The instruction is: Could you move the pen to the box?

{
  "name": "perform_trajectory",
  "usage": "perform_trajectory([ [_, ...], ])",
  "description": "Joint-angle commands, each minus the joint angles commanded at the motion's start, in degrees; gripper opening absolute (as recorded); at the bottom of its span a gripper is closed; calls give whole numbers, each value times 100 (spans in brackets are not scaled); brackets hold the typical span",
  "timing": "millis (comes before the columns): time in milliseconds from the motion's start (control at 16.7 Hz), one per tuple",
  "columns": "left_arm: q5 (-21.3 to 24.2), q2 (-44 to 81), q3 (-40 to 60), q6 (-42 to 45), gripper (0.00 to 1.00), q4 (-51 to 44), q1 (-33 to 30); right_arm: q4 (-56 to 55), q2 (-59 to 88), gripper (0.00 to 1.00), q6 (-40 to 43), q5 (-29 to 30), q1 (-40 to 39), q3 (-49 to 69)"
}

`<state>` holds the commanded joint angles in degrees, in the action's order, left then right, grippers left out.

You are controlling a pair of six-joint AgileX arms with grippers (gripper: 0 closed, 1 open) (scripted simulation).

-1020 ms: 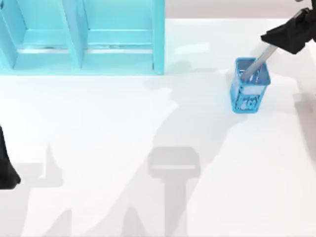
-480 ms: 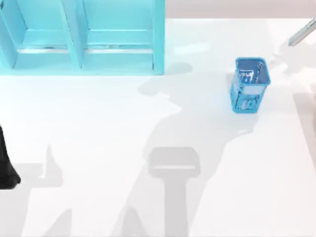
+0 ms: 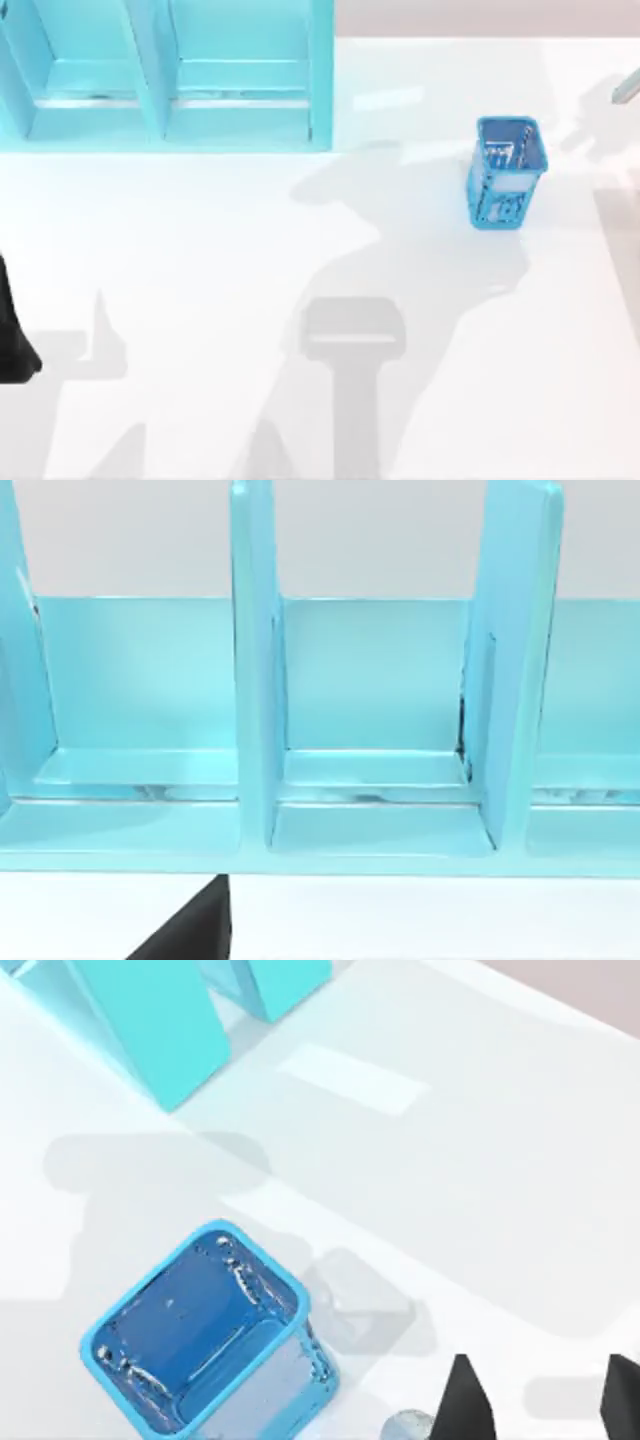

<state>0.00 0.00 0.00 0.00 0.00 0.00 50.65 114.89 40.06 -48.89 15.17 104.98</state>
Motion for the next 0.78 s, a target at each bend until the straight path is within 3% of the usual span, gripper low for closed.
perform_trajectory([
  [540, 0, 0, 0, 0, 100, 0, 0, 907, -3206, 0, -12, 2368, 1128, -2274],
  [780, 0, 0, 0, 0, 100, 0, 0, 1114, -3721, 0, -20, 2865, 1377, -2762],
])
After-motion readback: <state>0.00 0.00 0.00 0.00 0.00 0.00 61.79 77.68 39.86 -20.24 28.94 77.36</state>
